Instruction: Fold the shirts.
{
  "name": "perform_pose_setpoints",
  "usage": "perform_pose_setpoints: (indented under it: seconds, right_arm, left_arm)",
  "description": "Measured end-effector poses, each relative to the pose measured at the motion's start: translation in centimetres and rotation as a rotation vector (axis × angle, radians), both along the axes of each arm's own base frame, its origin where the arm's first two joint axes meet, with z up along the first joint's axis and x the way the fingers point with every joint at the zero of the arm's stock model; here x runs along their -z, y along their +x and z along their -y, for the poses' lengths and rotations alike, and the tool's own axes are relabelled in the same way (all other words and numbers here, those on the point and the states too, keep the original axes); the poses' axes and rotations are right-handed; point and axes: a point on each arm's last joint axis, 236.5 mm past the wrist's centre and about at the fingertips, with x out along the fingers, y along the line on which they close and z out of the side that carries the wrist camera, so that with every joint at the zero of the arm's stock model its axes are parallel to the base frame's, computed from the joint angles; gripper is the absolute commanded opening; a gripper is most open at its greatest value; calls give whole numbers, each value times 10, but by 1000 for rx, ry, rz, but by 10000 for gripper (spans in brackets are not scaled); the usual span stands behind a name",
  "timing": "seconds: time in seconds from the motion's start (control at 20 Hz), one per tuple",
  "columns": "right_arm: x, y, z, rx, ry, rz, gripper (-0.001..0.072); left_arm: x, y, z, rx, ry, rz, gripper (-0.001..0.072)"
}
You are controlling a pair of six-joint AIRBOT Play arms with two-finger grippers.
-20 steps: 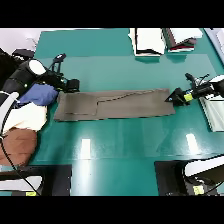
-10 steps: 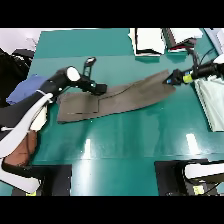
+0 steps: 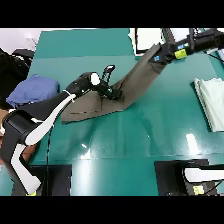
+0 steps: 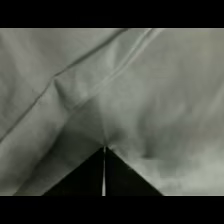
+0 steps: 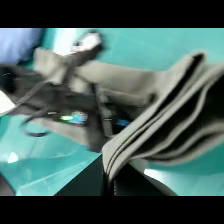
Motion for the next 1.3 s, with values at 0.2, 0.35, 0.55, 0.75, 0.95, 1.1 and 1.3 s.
perform_pose_setpoints:
  seconds: [0.2, 0.35, 0.55, 0.75, 0.95, 1.1, 1.3]
  right_arm:
    - [-19, -7, -46, -81, 16, 33, 16]
    - [-26, -14, -82, -143, 31, 48, 16]
    - [-24, -35, -159, -265, 123, 32, 17]
    - [8, -66, -263, -405, 216, 29, 397]
    - [34, -79, -326, -438, 258, 83, 369]
    - [50, -66, -311, -428, 195, 109, 362]
    - [89, -26, -226, -297, 73, 38, 363]
  left_arm:
    - [-5, 3, -13, 26, 44, -2, 26]
    - [-45, 24, -54, -15, 65, 43, 26]
    - [-146, 61, -160, -166, 113, 223, 26]
    - [-259, 58, -283, -365, 218, 459, 26]
    - [-333, 27, -357, -513, 288, 614, 26]
    - [-354, 12, -373, -552, 296, 652, 26]
    - [-355, 8, -354, -527, 232, 654, 26]
